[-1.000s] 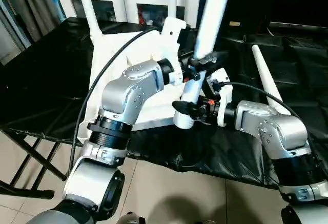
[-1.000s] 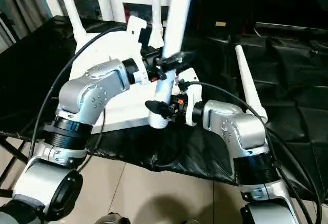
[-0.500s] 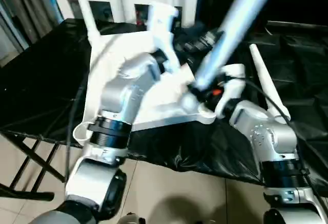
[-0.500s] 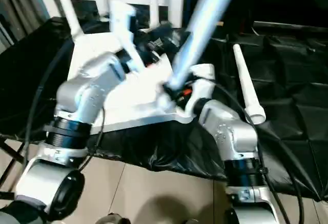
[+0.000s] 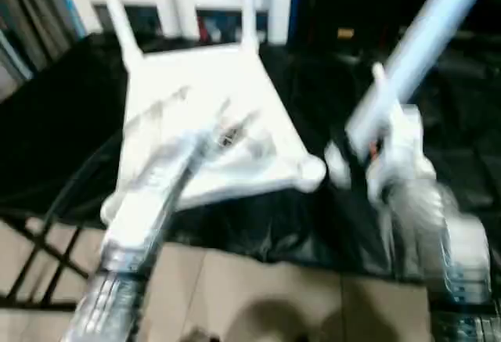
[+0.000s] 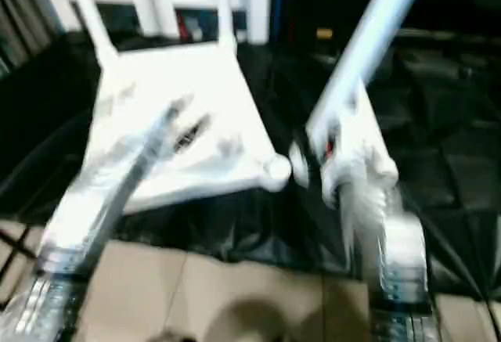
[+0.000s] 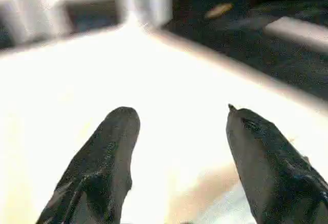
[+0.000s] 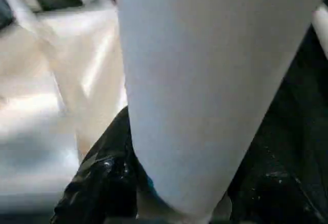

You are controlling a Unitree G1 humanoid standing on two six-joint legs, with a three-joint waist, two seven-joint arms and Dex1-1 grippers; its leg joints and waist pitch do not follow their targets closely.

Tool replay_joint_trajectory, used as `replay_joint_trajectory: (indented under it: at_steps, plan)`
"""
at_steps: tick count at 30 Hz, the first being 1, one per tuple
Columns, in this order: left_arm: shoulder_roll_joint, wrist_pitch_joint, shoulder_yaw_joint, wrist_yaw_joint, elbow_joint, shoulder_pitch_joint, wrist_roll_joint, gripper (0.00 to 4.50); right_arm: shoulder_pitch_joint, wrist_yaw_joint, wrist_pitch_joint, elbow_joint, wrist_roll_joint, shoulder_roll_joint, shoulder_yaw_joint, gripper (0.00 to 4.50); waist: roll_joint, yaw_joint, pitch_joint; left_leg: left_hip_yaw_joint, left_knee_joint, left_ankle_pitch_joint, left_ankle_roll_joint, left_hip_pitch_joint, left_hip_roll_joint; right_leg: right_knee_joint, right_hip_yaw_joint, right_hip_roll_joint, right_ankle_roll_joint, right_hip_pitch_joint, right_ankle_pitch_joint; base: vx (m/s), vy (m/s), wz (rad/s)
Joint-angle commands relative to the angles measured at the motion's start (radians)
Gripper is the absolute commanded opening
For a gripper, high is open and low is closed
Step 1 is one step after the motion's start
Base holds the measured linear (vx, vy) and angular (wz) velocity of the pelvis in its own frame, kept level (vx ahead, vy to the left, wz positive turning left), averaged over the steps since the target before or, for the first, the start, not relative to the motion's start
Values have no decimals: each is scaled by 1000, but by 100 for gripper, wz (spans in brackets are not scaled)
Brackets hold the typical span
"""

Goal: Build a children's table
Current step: Pick table leg, then move to table

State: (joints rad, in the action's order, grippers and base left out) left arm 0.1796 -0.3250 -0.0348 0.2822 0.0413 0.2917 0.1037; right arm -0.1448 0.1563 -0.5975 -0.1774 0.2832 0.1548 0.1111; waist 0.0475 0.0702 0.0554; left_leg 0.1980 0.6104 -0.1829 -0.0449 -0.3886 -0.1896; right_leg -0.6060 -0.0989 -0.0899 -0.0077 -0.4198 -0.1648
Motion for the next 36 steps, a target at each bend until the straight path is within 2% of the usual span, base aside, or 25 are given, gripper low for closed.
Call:
replay_joint_trajectory:
  at_steps: [1,6,7,8,9,10,11,12,13,14,17,19,20,22,24,25,26,27,28,30,31,32,33,35,36]
  plan:
    - [6,-7,-25,-14,-58,14,17,313,27,-46,4,-76,0,-33,-8,191,-6,-2,-68,-21,-75,-250,25,24,-31,104,47,-50,-96,41,-410,0,0,0]
    - [0,8,-47,-41,-36,11,28,313,48,-2,69,-97,-32,-21,-46,191,11,-43,-26,-47,-83,-678,-38,121,-27,186,-32,-21,69,31,-787,0,0,0]
    - [-6,2,-50,-47,-49,0,32,313,52,0,75,-110,-52,-11,-61,191,37,-62,-8,-59,-128,-841,-45,126,-60,158,-74,8,60,67,-690,0,0,0]
    - [-10,2,-50,-49,-61,-9,32,313,55,4,73,-118,-56,-3,-68,191,57,-23,-16,-49,-226,-984,-69,15,-100,-94,-43,4,-17,181,-321,-53,46,-15]
    - [-14,0,-47,-51,-79,-23,31,313,58,9,74,-128,-63,9,-78,191,32,-12,-15,-45,-232,-981,-41,27,-106,-101,-17,3,-13,167,-264,0,0,0]
    - [-18,-2,-45,-53,-93,-34,29,313,58,16,81,-129,-69,21,-84,191,15,-25,-30,-39,-189,-905,-34,110,-90,-56,54,-25,-11,121,-418,0,0,0]
    - [-22,-3,-47,-54,-98,-37,29,313,59,17,81,-130,-68,22,-83,191,-20,-23,-21,-33,-38,-624,-43,102,0,130,96,-123,-20,91,-899,87,-77,-10]
    - [-26,-7,-49,-57,-107,-42,28,313,59,24,79,-128,-63,25,-82,191,-58,-4,-36,-49,33,-251,49,7,1,149,157,-163,-24,165,-966,128,-70,-19]
    - [-26,-8,-49,-57,-108,-43,28,313,59,25,79,-127,-63,26,-82,191,-32,16,-53,-62,27,-159,63,-10,-7,134,158,-161,-50,185,-867,128,-70,-19]
    - [-25,-11,-48,-61,-113,-46,28,313,57,32,84,-120,-65,32,-85,191,-30,12,-43,-59,-12,-97,69,-17,-4,119,114,-100,-82,176,-711,105,-26,-6]
    - [-21,-10,-50,-67,-124,-54,30,313,51,44,93,-106,-68,39,-94,191,3,-19,-70,-73,-68,-111,91,50,-22,58,58,-5,-142,150,-274,98,11,2]
    - [-18,-8,-52,-68,-132,-58,34,313,49,49,95,-105,-69,36,-98,191,14,-40,-89,-107,-69,-7,215,91,-43,16,45,6,-165,134,-52,135,36,8]
    - [-15,-11,-53,-69,-134,-60,33,313,50,48,95,-105,-71,34,-100,191,4,-56,-94,-135,-57,74,336,132,-67,-8,33,2,-161,93,-19,135,31,6]
    - [-16,-11,-56,-67,-138,-62,33,313,51,46,96,-105,-72,33,-105,191,-7,-64,-98,-145,-27,223,490,136,-62,-23,53,-26,-121,75,40,135,13,4]
    - [-16,-14,-58,-66,-139,-62,31,313,52,46,97,-103,-72,32,-110,191,-37,-36,-96,-76,13,203,436,24,37,12,90,-27,-112,179,209,108,-19,-1]
    - [-15,-17,-57,-64,-139,-60,33,313,54,47,98,-102,-73,32,-113,191,-37,-8,-98,-64,31,112,324,-45,53,31,123,-59,-119,231,271,94,-19,1]
    - [-6,-28,-42,-40,-132,-59,41,313,57,49,99,-101,-77,33,-119,191,-22,-4,-102,-78,16,158,235,-55,33,-2,104,-40,-88,235,437,76,-10,8]
    - [-4,-29,-37,-32,-131,-59,43,313,57,49,99,-101,-78,33,-120,191,-14,-3,-106,-87,11,227,209,-32,28,-24,86,-14,-61,216,541,79,-18,10]
    - [6,-21,-22,4,-123,-59,53,313,57,52,97,-101,-79,34,-123,191,1,-15,-116,-125,20,426,212,54,-10,-77,58,26,-15,150,636,79,-18,10]
    - [36,-4,12,86,-100,-53,64,313,53,65,94,-99,-69,36,-122,191,-3,-45,-124,-208,41,805,368,141,-88,-91,94,-42,36,38,431,26,-7,1]
    - [53,-7,30,126,-81,-44,67,313,48,70,90,-96,-63,37,-119,191,-17,-47,-117,-224,56,950,375,130,-80,-74,138,-77,55,18,381,0,0,0]
    - [72,-9,52,169,-51,-27,62,313,40,76,86,-89,-54,37,-115,191,-45,-22,-97,-150,47,742,265,15,22,-50,142,-50,86,102,520,-58,28,-12]
    - [86,-4,71,188,-22,-10,44,313,31,77,85,-81,-52,39,-112,191,-48,-8,-96,-126,34,569,199,1,48,-44,136,-24,102,122,586,-94,16,-2]
    - [101,17,109,253,27,24,32,313,10,83,87,-58,-47,42,-105,191,-33,2,-85,-110,-22,79,8,11,25,-21,123,-28,71,135,501,-110,6,-1]
    - [101,17,109,253,27,24,32,313,10,83,87,-58,-47,42,-105,191,-26,-3,-83,-112,-35,24,-21,19,18,-15,115,-23,52,132,424,-132,6,-8]
